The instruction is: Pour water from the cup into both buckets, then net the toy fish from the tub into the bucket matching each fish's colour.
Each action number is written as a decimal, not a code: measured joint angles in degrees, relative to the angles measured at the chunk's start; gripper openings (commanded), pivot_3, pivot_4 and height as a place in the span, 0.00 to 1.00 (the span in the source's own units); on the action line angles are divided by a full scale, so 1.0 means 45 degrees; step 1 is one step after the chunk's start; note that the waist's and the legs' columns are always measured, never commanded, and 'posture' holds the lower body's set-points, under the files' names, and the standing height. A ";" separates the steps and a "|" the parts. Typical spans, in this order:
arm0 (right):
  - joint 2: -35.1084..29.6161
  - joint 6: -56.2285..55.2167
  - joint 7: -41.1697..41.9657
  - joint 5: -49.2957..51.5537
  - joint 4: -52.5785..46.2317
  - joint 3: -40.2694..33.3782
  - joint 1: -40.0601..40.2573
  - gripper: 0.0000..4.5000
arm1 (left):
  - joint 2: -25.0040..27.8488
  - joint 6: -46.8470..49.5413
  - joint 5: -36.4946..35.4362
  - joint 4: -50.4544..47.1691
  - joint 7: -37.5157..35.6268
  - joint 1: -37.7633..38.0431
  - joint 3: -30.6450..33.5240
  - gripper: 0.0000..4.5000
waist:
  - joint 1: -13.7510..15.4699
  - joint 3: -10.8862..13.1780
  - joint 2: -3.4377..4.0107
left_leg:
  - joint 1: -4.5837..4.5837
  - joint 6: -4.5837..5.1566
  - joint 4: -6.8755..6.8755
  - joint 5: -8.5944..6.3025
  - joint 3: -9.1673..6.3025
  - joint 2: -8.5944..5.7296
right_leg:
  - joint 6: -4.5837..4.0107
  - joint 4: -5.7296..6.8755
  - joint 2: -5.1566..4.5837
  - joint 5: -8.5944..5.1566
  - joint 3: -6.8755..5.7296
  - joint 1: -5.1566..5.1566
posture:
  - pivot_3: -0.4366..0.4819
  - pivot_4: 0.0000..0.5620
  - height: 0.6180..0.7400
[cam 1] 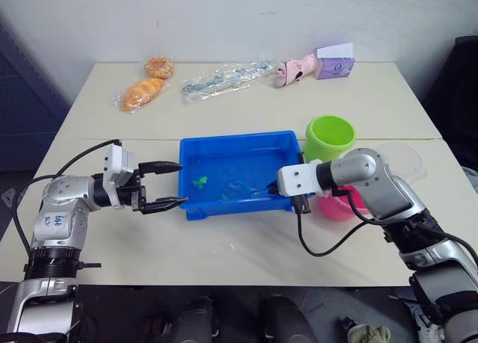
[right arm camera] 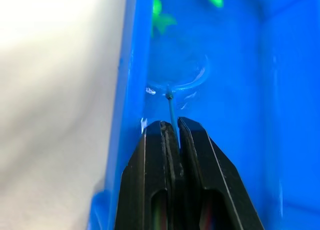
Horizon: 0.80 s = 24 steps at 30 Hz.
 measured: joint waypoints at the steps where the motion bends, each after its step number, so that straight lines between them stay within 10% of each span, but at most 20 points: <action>1: 0.0103 -0.0008 0.0054 0.0020 0.0009 0.0000 -0.0035 0.00 | 0.0051 -0.0003 0.0031 0.0164 -0.0020 -0.0054 0.0000 0.98 | -0.0008 0.0000 0.0000 | 0.0000 0.0000 0.0000 0.0000 0.0001 0.0000 | 0.0000 0.0001 0.0001 0.0000 -0.0001 -0.0001 | 0.48 0.27 1.00; 24: 0.0218 0.1383 -0.0625 0.1647 0.0302 -0.1640 0.0253 0.00 | 0.0845 -0.0071 0.0229 0.1264 -0.0067 -0.0318 0.0416 0.98 | -0.0198 -0.0002 -0.0046 | -0.0001 0.0001 -0.0012 -0.0011 0.0004 0.0000 | 0.0000 -0.0001 -0.0003 0.0000 0.0000 -0.0011 | 0.48 0.27 1.00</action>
